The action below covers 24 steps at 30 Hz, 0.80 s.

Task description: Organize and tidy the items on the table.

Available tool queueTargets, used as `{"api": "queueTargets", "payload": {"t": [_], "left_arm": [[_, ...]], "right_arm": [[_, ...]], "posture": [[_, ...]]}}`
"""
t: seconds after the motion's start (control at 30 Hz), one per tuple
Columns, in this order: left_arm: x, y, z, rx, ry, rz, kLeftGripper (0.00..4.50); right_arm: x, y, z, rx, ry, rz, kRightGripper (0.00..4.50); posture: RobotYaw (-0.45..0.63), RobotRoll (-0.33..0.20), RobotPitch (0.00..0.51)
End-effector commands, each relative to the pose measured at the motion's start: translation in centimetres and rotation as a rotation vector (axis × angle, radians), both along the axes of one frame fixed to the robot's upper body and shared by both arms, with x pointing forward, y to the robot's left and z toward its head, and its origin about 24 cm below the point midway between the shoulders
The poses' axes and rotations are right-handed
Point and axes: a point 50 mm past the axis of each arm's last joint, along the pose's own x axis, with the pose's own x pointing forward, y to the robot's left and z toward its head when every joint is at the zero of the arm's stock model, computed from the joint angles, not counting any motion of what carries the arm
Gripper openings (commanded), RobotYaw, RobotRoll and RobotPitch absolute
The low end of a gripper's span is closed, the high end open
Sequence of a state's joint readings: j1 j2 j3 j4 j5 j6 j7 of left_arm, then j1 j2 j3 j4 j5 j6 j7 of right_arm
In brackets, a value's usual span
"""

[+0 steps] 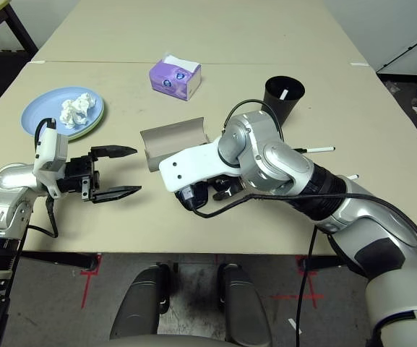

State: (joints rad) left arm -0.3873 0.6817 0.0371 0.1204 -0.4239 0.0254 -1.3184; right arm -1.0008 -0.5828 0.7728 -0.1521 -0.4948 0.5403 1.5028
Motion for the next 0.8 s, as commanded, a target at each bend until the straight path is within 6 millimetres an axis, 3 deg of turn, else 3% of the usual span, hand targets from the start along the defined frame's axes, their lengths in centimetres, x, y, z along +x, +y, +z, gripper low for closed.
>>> {"api": "queueTargets", "payload": {"t": [0.03,0.8], "left_arm": [[-0.3,-0.3,0.0,0.022,-0.002,-0.016,4.48],[-0.4,-0.3,-0.2,0.029,0.007,-0.01,4.48]], "right_arm": [[0.0,0.1,-0.8,-0.02,-0.008,0.021,4.5],[0.4,0.1,-2.0,-0.023,-0.007,0.039,4.5]], "posture": [[0.02,0.0,0.161],[0.02,0.0,0.158]]}}
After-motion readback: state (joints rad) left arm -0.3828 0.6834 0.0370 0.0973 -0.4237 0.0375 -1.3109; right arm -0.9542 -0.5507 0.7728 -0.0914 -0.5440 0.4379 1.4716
